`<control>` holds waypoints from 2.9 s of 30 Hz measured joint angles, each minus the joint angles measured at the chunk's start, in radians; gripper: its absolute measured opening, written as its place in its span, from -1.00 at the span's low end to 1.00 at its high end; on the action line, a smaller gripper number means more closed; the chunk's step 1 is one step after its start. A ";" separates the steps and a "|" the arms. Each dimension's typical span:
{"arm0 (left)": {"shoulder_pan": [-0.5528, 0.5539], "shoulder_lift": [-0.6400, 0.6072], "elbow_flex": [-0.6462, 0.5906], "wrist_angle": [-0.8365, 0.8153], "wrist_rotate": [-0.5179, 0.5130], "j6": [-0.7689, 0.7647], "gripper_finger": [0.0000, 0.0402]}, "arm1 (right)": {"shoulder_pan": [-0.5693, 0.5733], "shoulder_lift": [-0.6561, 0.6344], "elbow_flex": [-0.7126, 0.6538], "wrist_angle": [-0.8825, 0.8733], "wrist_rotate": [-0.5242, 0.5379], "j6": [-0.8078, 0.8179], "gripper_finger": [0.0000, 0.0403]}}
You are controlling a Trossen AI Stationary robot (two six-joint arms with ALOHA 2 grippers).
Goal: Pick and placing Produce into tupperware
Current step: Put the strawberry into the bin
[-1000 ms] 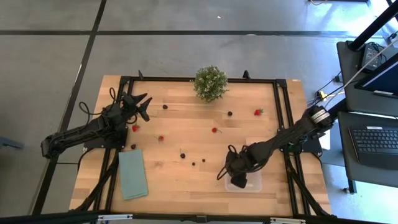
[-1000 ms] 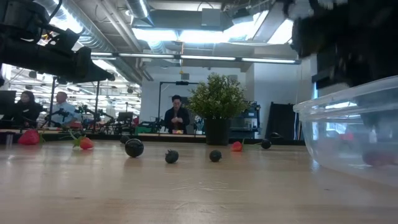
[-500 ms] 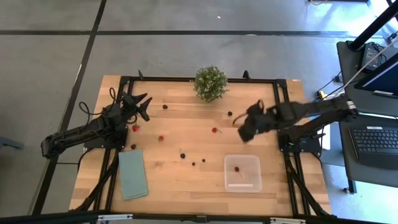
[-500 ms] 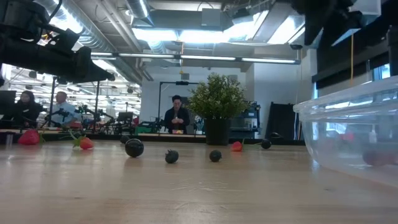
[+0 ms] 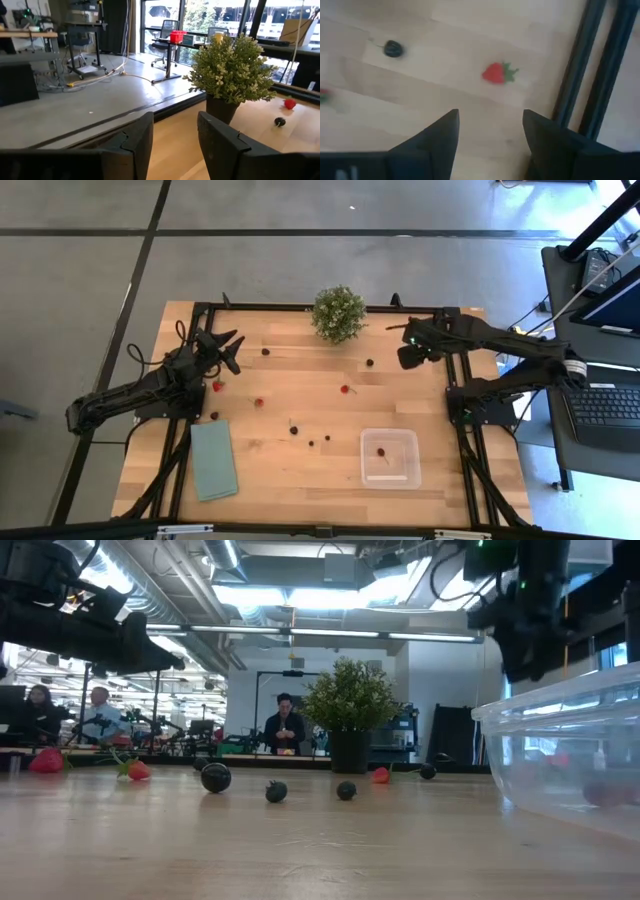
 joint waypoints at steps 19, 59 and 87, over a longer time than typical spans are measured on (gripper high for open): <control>0.000 0.000 0.000 0.000 0.000 -0.019 -0.28 | -0.216 0.001 -0.147 0.284 -0.066 -0.340 0.49; 0.000 0.000 0.000 0.000 0.000 -0.019 -0.28 | -0.327 0.219 -0.352 0.537 -0.138 -0.278 0.54; 0.000 0.000 0.000 0.000 0.000 -0.018 -0.28 | -0.327 0.219 -0.357 0.588 -0.182 -0.302 0.54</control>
